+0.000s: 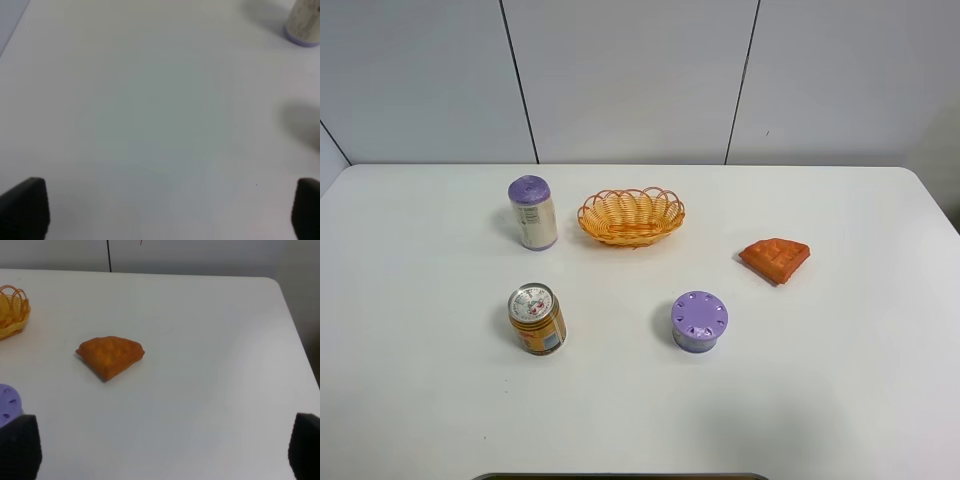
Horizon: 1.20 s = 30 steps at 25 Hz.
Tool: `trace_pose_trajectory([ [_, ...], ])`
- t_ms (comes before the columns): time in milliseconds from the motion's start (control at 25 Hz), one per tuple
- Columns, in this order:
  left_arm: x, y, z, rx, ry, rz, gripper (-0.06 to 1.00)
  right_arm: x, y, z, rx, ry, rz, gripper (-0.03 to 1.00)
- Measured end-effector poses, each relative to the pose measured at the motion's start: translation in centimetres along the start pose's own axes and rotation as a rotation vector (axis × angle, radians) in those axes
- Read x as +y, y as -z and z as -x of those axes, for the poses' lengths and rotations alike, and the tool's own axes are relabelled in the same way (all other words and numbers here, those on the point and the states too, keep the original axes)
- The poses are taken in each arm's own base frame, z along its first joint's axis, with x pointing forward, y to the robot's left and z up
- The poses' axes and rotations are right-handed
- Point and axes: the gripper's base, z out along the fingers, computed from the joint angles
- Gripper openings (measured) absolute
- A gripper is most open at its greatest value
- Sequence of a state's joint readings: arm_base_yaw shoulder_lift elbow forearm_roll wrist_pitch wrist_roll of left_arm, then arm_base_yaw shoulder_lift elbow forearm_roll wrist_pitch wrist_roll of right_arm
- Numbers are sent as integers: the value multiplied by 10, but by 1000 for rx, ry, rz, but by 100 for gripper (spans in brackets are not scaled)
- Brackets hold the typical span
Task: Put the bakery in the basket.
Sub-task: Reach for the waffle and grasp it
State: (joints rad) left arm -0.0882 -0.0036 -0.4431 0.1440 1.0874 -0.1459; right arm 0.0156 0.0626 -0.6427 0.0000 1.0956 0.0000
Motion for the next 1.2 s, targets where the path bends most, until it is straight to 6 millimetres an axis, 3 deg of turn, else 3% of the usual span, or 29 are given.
trace_pose_trajectory([
  [200, 0, 0, 0, 0, 0, 0, 99, -2, -10, 34, 49, 44, -17, 99],
  [480, 0, 0, 0, 0, 0, 1, 99, -2, -42, 89, 138, 185, -5, 99],
  [920, 0, 0, 0, 0, -1, 2, 99, 4, -137, 148, 355, 376, 77, 99],
  [1200, 0, 0, 0, 0, -1, 2, 99, 9, -212, 164, 538, 479, 146, 99],
])
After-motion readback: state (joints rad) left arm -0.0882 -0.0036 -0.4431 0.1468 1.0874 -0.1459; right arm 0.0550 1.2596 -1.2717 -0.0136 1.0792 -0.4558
